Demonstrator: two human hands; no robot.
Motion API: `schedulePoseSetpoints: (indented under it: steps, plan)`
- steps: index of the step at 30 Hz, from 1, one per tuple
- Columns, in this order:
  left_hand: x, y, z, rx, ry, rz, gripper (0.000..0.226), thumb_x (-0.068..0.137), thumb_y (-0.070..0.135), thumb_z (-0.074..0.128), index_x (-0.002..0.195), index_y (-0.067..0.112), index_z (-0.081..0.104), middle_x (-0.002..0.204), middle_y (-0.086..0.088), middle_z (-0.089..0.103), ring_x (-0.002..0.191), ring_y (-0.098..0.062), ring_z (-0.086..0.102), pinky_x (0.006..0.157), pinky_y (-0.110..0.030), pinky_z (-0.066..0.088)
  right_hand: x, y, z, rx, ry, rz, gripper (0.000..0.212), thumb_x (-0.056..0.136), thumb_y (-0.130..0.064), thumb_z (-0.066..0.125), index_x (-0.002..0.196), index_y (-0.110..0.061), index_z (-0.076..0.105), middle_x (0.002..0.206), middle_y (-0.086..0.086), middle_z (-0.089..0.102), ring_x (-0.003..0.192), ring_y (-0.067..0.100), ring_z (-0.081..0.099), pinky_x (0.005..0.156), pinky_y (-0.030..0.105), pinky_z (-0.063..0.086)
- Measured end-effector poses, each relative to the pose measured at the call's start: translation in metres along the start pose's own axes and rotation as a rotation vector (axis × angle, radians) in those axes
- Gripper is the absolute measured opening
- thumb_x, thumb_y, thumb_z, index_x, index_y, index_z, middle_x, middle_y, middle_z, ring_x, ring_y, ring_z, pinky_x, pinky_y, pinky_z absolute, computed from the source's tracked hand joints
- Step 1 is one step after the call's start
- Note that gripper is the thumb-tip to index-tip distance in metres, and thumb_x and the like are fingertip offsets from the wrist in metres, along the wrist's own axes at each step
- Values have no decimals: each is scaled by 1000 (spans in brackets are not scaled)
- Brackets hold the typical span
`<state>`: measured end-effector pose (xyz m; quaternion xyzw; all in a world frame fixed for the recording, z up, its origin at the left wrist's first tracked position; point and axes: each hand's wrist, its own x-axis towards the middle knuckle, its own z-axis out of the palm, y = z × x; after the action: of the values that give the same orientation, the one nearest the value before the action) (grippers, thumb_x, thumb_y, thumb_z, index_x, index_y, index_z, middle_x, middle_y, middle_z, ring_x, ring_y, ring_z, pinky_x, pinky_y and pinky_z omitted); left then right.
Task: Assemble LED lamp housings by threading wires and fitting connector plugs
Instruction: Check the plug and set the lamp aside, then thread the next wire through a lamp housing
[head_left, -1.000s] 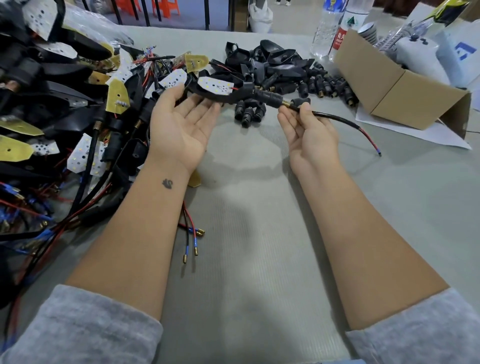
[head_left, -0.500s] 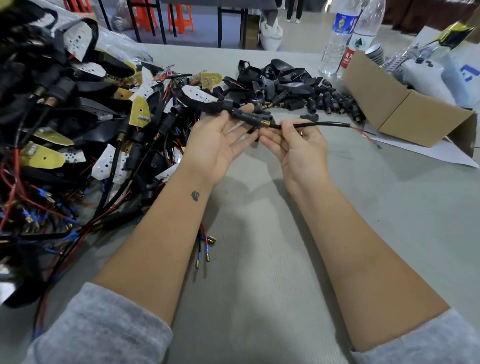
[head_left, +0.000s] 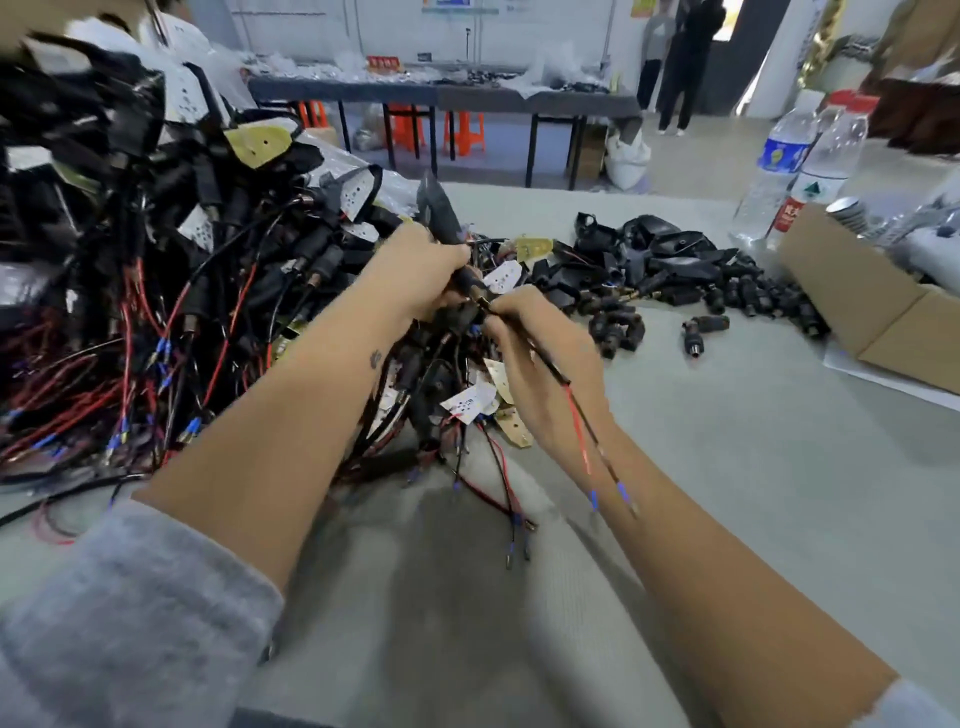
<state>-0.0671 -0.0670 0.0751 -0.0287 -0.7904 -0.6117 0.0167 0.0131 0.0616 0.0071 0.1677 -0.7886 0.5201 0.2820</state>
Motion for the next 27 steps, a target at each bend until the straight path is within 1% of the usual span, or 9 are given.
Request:
schedulePoseSetpoints:
  steps: [2, 4, 6, 8, 12, 16, 21, 24, 27]
  plan:
    - [9, 2, -23, 346, 74, 81, 27, 93, 14, 54, 109, -7, 58, 104, -23, 66, 87, -33, 64, 78, -42, 55, 7, -7, 16, -125, -116, -65, 21, 94, -9, 52, 111, -7, 63, 97, 3, 65, 86, 6, 57, 77, 23, 45]
    - [12, 1, -40, 730, 194, 188, 31, 93, 19, 54, 115, -2, 53, 103, -18, 61, 99, -36, 58, 77, -38, 44, 10, -12, 32, -330, -307, -190, 46, 84, 1, 50, 127, -12, 58, 123, 7, 62, 111, 18, 56, 91, 33, 44]
    - [12, -8, -51, 1015, 243, 284, 39, 94, 21, 55, 127, 3, 47, 111, -22, 60, 106, -42, 54, 79, -41, 39, 10, -18, 43, -403, -481, -225, 64, 77, 12, 46, 136, -12, 52, 134, 9, 58, 123, 28, 51, 98, 40, 42]
    - [11, -19, -56, 1189, 219, 341, 47, 95, 29, 56, 138, 13, 47, 121, -22, 57, 115, -43, 46, 89, -48, 42, 7, -21, 48, -443, -559, -270, 60, 79, 13, 47, 133, -10, 55, 130, 11, 61, 121, 32, 51, 98, 44, 41]
    - [9, -26, -51, 1304, 155, 391, 34, 94, 39, 58, 124, 24, 63, 127, -14, 54, 119, -39, 39, 92, -46, 41, 2, -16, 34, -551, -482, -230, 37, 88, -3, 50, 123, -11, 62, 115, 10, 65, 110, 33, 55, 90, 45, 42]
    - [6, -22, -37, 1199, 212, 376, 28, 94, 31, 52, 117, 25, 67, 125, -13, 54, 122, -38, 37, 94, -44, 37, 1, 7, 0, -647, -328, 99, 29, 92, -17, 53, 120, -19, 61, 117, 6, 61, 114, 28, 52, 91, 40, 42]
    - [-5, -11, -4, 1003, 291, 420, 32, 92, 16, 48, 112, 27, 70, 128, -11, 55, 126, -37, 36, 97, -42, 35, -7, 31, -16, -764, -478, 337, 59, 84, -61, 59, 129, -22, 56, 129, 8, 52, 122, 30, 42, 97, 37, 34]
    - [-20, -9, 25, 697, 269, 387, 35, 87, 12, 45, 103, 27, 72, 112, -7, 63, 113, -33, 49, 94, -41, 44, -9, 37, -12, -711, -424, 359, 52, 82, -60, 62, 122, -27, 61, 125, 3, 52, 121, 28, 40, 91, 34, 28]
    - [-34, -19, 55, 423, 157, 272, 33, 86, 13, 42, 94, 28, 70, 88, 3, 66, 91, -25, 61, 83, -39, 52, -8, 35, -11, -600, -340, 406, 29, 82, -45, 67, 105, -29, 65, 108, 0, 55, 114, 26, 45, 84, 30, 26]
